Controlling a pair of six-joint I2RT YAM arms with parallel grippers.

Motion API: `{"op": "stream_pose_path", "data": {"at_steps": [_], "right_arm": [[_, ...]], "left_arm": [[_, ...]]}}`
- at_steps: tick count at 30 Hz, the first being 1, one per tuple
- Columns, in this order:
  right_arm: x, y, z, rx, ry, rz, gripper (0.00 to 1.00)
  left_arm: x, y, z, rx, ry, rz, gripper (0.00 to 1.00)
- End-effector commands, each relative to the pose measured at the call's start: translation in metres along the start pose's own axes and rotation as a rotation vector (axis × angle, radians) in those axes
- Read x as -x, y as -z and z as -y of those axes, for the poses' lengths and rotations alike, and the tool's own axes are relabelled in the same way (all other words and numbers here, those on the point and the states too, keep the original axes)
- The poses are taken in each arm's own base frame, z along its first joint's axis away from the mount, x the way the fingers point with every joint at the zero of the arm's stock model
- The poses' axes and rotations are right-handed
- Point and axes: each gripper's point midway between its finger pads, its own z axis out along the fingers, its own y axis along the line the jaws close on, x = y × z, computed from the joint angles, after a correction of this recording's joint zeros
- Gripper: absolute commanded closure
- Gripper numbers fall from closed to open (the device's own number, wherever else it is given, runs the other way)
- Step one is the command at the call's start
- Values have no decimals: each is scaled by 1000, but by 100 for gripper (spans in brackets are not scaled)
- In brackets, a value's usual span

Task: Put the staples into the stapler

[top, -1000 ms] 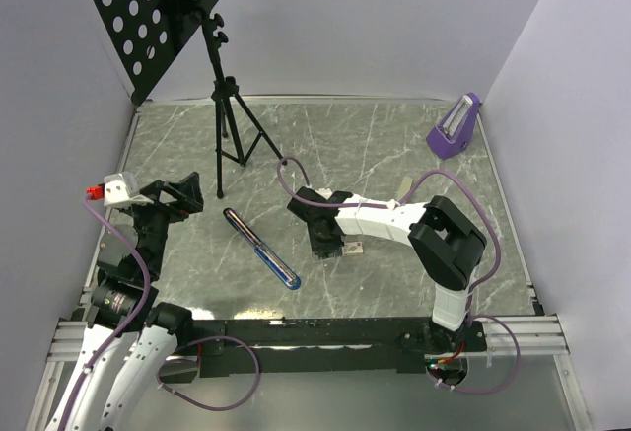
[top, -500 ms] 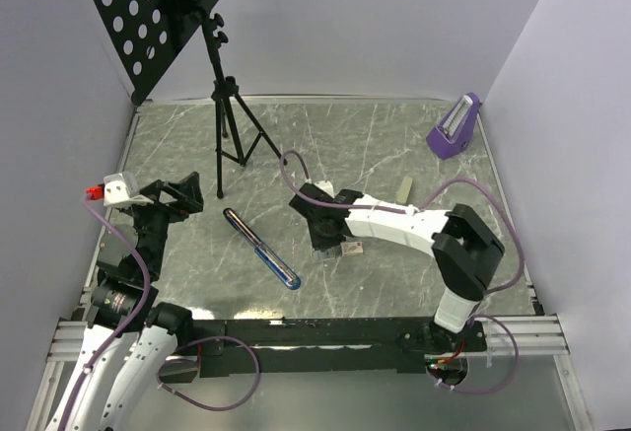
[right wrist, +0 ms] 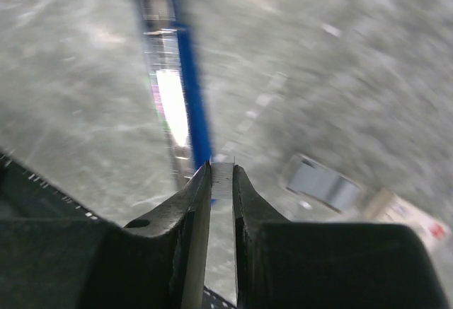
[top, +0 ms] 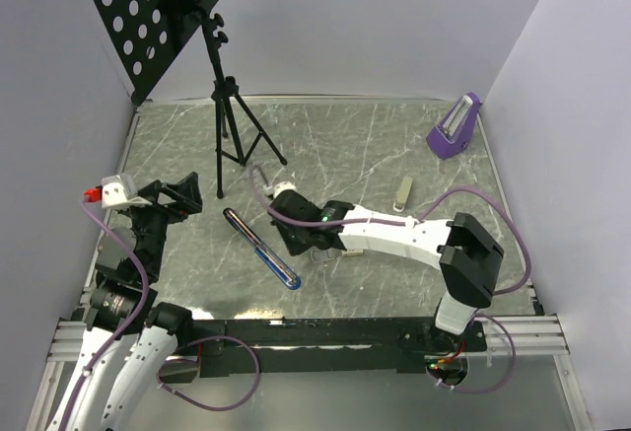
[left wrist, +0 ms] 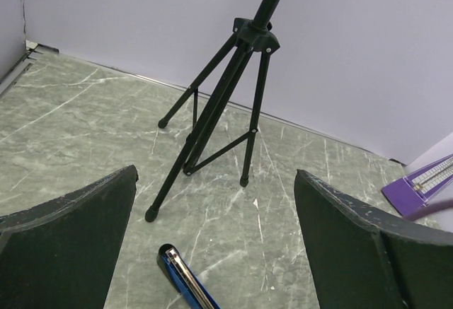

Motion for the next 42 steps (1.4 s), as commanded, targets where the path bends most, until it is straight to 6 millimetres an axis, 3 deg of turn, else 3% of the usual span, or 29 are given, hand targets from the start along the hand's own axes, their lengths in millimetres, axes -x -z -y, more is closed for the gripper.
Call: {"op": "stream_pose_path", "data": {"at_steps": [1, 4, 8, 17, 42], "right_arm": [[25, -6, -38, 128, 136, 87, 84], [23, -10, -55, 204, 173, 85, 83], [22, -20, -61, 213, 190, 77, 83], [5, -39, -60, 197, 219, 13, 83], [-13, -52, -50, 153, 218, -39, 83]], "left_arm": [[11, 2, 3, -11, 28, 40, 3], [11, 1, 3, -7, 27, 38, 3], [11, 2, 3, -7, 26, 40, 3], [10, 0, 3, -8, 22, 33, 3], [6, -2, 4, -12, 20, 22, 3]]}}
